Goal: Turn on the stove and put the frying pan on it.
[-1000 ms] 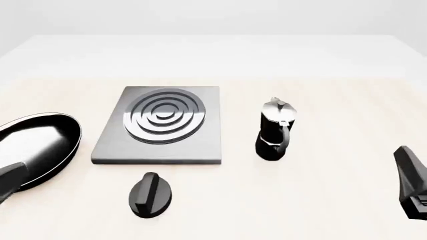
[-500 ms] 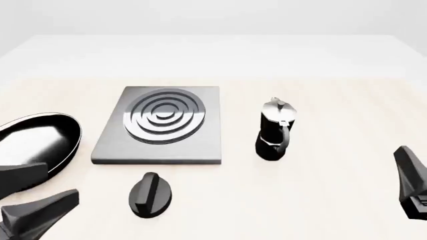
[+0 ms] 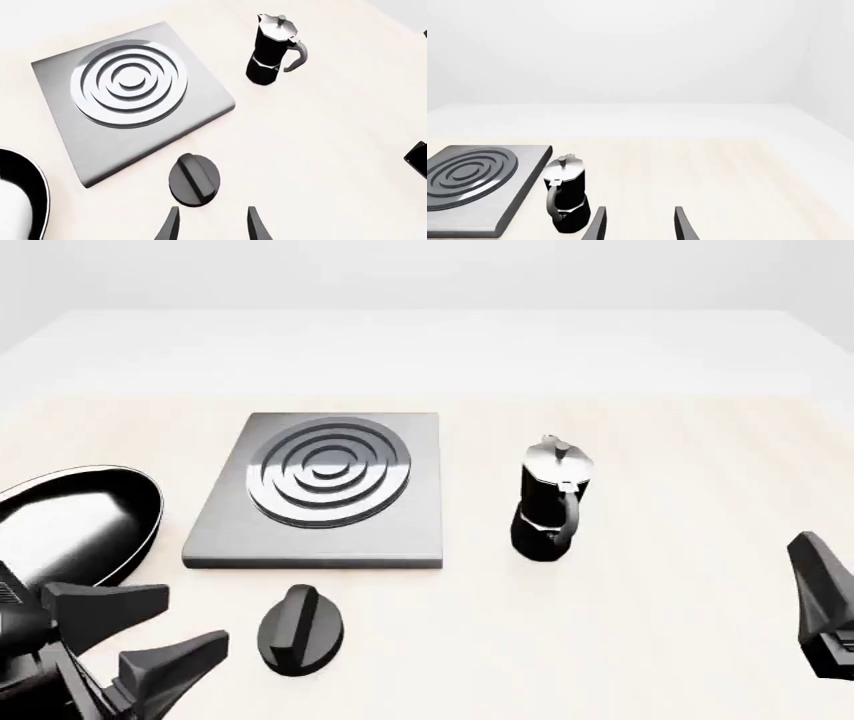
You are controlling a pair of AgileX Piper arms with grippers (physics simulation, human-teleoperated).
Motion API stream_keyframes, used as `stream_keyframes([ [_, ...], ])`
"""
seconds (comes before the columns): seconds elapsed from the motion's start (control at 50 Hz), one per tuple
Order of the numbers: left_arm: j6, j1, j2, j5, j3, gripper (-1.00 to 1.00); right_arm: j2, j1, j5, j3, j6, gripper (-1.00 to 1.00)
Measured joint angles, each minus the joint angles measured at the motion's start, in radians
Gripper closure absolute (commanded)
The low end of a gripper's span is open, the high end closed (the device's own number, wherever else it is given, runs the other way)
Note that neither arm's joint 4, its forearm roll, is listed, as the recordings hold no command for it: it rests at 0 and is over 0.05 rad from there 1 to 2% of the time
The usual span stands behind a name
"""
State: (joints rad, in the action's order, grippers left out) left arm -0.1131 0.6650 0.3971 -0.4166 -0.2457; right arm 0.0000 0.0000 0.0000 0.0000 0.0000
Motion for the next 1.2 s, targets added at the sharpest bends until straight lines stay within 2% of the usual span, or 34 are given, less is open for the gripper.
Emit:
stream_keyframes([
  [0.4,-0.044,0.019,0.184,0.231,0.086,-1.0,0.0,0.0,0.0,0.0,0.0,-1.0],
  [0.8,-0.059,0.016,0.358,0.443,0.158,-1.0,0.0,0.0,0.0,0.0,0.0,-1.0],
  [1.2,-0.081,0.021,0.61,0.718,0.212,-1.0,0.0,0.0,0.0,0.0,0.0,-1.0],
])
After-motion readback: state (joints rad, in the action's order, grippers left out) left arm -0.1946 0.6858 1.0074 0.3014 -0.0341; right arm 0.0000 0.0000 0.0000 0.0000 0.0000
